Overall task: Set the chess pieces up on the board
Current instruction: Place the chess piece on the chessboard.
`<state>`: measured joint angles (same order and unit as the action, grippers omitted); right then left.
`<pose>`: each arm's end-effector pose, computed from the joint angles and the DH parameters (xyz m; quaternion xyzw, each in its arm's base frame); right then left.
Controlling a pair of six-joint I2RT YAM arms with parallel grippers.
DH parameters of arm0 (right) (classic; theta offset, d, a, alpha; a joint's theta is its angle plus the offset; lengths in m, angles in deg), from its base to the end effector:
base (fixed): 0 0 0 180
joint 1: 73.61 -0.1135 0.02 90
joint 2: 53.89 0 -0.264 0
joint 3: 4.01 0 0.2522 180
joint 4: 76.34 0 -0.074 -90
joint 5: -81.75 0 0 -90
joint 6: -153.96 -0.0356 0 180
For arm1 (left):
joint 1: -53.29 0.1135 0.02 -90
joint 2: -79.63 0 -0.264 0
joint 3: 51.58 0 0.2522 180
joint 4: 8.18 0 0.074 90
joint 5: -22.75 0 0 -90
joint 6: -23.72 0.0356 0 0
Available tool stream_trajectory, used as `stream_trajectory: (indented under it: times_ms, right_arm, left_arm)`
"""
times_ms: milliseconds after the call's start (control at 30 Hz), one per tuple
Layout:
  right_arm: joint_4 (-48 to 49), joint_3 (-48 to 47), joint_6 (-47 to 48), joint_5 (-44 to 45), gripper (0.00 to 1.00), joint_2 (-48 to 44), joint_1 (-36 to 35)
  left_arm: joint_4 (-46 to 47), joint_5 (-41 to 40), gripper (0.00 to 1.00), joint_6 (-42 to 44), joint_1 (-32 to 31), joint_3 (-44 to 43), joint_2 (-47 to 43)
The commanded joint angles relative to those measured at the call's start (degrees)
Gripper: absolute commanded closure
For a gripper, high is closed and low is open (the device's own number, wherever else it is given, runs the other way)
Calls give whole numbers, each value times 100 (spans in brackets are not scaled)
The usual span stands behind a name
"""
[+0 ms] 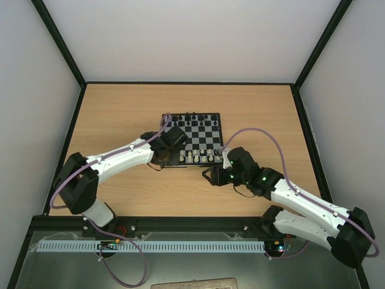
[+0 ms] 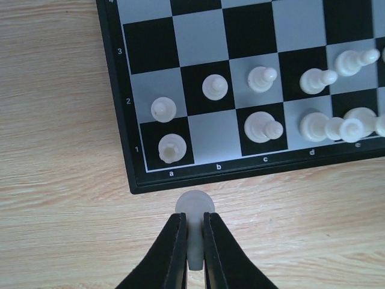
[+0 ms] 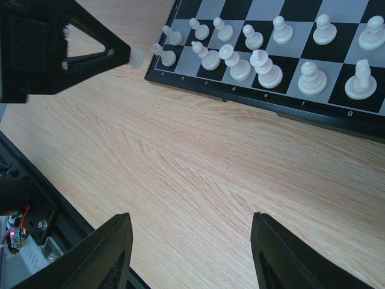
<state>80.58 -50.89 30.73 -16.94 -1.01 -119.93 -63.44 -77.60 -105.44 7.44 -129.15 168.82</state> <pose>0.1390 0.1534 0.2446 -0.1361 0.8495 0.3736 0.3467 0.2178 -0.2152 0.2264 0.0389 0.9751 -0.0697 0.2068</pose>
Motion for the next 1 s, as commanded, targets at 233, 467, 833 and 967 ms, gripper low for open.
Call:
stream_trajectory:
  times_ms: [233, 467, 833, 967]
  right_arm:
    - [-207, 97, 177, -32, 45, -198, 51]
    - [-176, 109, 195, -82, 45, -174, 55]
    - [-158, 114, 212, -90, 44, -114, 63]
    - [-149, 116, 213, -82, 44, -86, 64]
  left_arm:
    - [-203, -229, 96, 207, -109, -561, 749]
    - [-114, -196, 96, 311, -108, -795, 1139]
    - [64, -161, 92, 462, -58, -886, 1419]
    - [81, -143, 91, 500, -32, -904, 1476]
